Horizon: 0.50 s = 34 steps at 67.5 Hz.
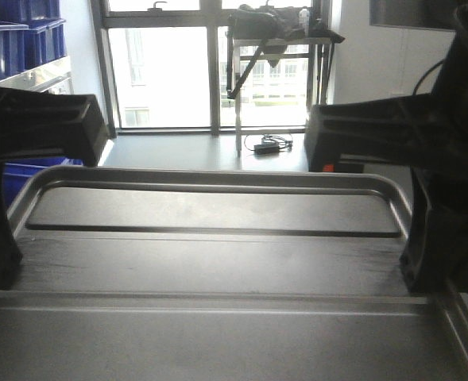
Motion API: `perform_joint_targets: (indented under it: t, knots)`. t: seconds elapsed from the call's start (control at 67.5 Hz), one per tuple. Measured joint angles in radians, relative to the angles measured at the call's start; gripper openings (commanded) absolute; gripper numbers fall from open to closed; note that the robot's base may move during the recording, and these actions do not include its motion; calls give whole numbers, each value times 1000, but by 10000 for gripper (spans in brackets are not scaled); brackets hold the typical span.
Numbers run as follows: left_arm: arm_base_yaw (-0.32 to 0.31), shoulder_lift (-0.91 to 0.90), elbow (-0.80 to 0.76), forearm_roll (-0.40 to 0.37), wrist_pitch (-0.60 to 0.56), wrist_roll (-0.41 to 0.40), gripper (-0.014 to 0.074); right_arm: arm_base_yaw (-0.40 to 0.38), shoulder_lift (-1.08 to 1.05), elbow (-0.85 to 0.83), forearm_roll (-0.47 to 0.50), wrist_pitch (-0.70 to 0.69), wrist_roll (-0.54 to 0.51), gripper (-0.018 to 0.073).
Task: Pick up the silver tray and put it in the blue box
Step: 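Hold the tray level in both grippers while the base drives to the blue bin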
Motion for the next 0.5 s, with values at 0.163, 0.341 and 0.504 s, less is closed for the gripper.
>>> perform_joint_targets:
  t: [0.163, 0.341, 0.504]
  knots:
    - [0, 0, 0, 0, 0, 0, -8, 0, 0, 0, 0, 0, 0, 54]
    - [0, 0, 0, 0, 0, 0, -8, 0, 0, 0, 0, 0, 0, 54]
    - [0, 0, 0, 0, 0, 0, -8, 0, 0, 0, 0, 0, 0, 54]
